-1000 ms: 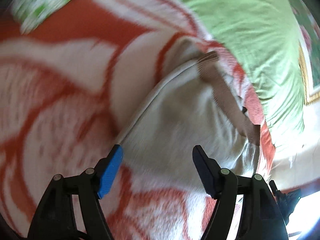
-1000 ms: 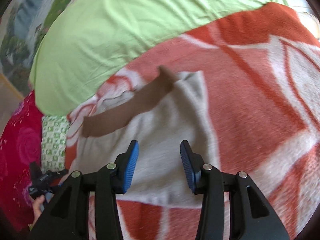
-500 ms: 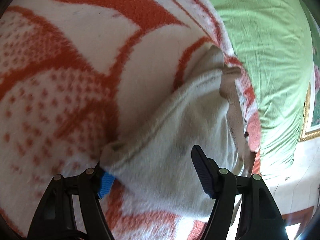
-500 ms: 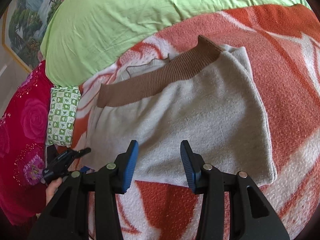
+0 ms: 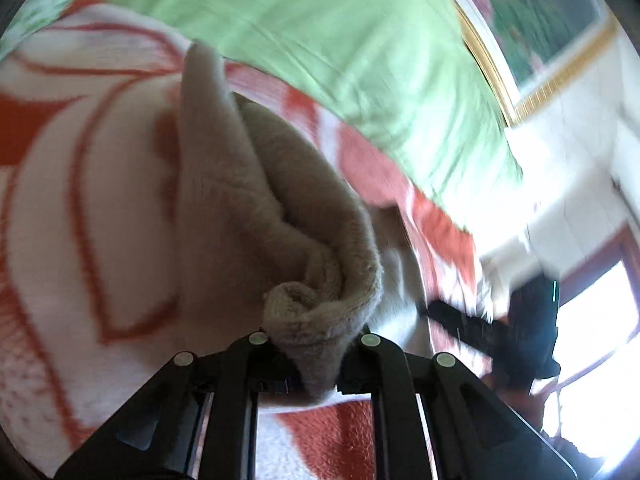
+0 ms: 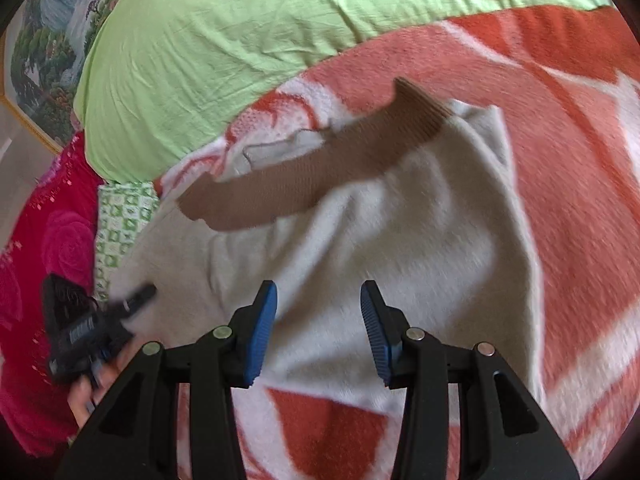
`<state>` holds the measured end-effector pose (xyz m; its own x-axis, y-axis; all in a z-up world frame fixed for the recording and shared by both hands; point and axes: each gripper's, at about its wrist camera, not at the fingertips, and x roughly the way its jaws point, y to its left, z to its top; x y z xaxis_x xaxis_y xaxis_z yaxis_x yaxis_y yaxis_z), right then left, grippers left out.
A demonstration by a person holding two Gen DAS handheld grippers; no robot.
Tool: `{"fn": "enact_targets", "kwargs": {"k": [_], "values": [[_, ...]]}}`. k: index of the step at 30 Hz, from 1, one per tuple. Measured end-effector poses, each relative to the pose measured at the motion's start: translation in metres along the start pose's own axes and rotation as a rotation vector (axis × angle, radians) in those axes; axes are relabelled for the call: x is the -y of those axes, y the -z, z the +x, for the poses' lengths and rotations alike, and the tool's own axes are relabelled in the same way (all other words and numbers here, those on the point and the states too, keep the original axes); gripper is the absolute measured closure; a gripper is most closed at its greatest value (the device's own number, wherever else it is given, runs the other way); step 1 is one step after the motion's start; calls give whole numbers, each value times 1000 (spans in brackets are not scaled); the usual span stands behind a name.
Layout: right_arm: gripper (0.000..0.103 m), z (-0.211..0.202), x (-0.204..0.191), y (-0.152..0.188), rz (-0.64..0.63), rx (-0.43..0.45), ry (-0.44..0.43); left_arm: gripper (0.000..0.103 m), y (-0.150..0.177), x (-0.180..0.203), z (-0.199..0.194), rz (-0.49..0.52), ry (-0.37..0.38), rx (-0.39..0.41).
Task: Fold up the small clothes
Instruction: 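Fold the sweater over with the left tool while the right tool grasps the brown cuffs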
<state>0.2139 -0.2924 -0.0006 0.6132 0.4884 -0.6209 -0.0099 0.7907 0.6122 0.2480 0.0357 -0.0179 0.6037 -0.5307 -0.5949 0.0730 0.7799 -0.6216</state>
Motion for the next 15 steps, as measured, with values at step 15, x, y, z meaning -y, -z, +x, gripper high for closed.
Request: {"fn": "enact_targets", "kwargs": {"k": [15], "values": [[35,164,-95,-75,-66,-310,-362,92,14,-17,34,-82,-14,-71]]}}
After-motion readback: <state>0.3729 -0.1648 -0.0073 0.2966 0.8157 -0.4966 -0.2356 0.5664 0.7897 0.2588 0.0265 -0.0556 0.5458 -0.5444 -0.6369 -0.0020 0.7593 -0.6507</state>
